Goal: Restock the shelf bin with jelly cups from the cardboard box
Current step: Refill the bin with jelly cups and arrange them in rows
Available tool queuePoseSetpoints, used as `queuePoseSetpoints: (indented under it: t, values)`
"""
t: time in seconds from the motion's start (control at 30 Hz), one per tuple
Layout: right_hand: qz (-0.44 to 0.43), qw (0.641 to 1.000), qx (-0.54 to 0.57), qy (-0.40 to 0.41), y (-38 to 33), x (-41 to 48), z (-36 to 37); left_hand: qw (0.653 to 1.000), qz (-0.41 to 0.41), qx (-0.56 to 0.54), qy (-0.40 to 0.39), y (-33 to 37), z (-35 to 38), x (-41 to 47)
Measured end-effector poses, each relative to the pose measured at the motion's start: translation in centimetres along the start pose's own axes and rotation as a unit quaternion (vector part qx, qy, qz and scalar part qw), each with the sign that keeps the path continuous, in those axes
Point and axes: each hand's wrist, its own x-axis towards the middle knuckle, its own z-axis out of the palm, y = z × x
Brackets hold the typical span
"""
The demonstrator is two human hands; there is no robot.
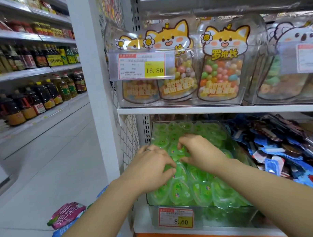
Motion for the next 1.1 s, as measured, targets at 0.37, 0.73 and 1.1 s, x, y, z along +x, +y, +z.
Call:
queuePoseSetpoints:
  t: [0.37,0.73,1.1]
  values:
    - [-0.016,1.0,-0.001,-0.026,0.9,-1.7,-0.3,0.987,-0.007,0.023,-0.161,0.8,-0.3,-0.8]
    - [-0.016,1.0,-0.002,-0.004,0.9,-0.9,0.6,0.982,-0.013,0.049,-0.181,1.7,0.0,-0.8]
    - [-0.021,1.0,0.005,0.006,0.8,-1.3,0.5,0.982,-0.011,0.06,-0.178,1.9,0.2,-0.5]
